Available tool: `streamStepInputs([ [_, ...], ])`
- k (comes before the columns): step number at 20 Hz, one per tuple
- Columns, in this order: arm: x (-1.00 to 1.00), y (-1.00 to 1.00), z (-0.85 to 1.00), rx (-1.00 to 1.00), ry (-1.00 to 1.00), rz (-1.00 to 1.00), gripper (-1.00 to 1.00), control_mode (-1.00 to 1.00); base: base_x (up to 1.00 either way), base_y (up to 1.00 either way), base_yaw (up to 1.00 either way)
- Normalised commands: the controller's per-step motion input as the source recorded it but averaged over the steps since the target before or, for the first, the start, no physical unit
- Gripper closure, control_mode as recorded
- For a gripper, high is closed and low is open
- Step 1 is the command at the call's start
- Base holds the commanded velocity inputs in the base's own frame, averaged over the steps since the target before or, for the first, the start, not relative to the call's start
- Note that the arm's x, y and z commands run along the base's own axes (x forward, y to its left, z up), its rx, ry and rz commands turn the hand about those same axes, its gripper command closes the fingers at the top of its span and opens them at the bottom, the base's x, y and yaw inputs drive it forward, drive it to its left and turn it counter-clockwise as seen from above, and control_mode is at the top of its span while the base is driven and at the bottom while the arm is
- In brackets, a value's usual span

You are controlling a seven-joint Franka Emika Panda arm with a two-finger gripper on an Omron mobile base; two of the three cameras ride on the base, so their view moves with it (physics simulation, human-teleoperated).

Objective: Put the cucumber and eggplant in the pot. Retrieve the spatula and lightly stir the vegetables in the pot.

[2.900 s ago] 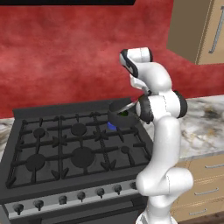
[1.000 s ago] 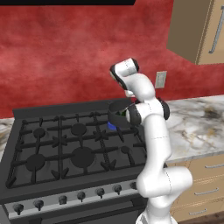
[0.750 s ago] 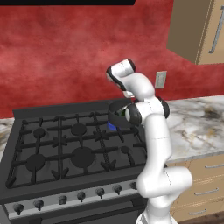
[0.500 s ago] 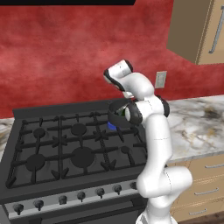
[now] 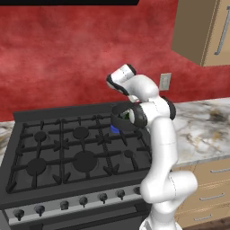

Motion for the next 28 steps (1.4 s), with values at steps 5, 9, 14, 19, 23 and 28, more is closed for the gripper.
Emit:
streamStepInputs([
  [5, -0.44, -0.48, -0.31, 0.02, 0.05, 0.01, 1.00, -1.00, 0.00, 0.00, 0.00],
  [9, -0.12, -0.44, -0.03, 0.03, 0.00, 0.02, 1.00, -1.00, 0.00, 0.00, 0.00],
  [14, 0.00, -0.22, 0.00, 0.02, 0.00, 0.03, 1.00, -1.00, 0.00, 0.00, 0.00],
  [19, 0.04, 0.02, 0.00, 0.00, 0.00, 0.07, 1.00, -1.00, 0.00, 0.00, 0.00],
  [23, 0.17, 0.23, 0.00, 0.00, 0.00, 0.08, 1.00, -1.00, 0.00, 0.00, 0.00],
  [28, 0.36, 0.51, -0.06, 0.00, 0.01, 0.08, 1.00, -1.00, 0.00, 0.00, 0.00],
])
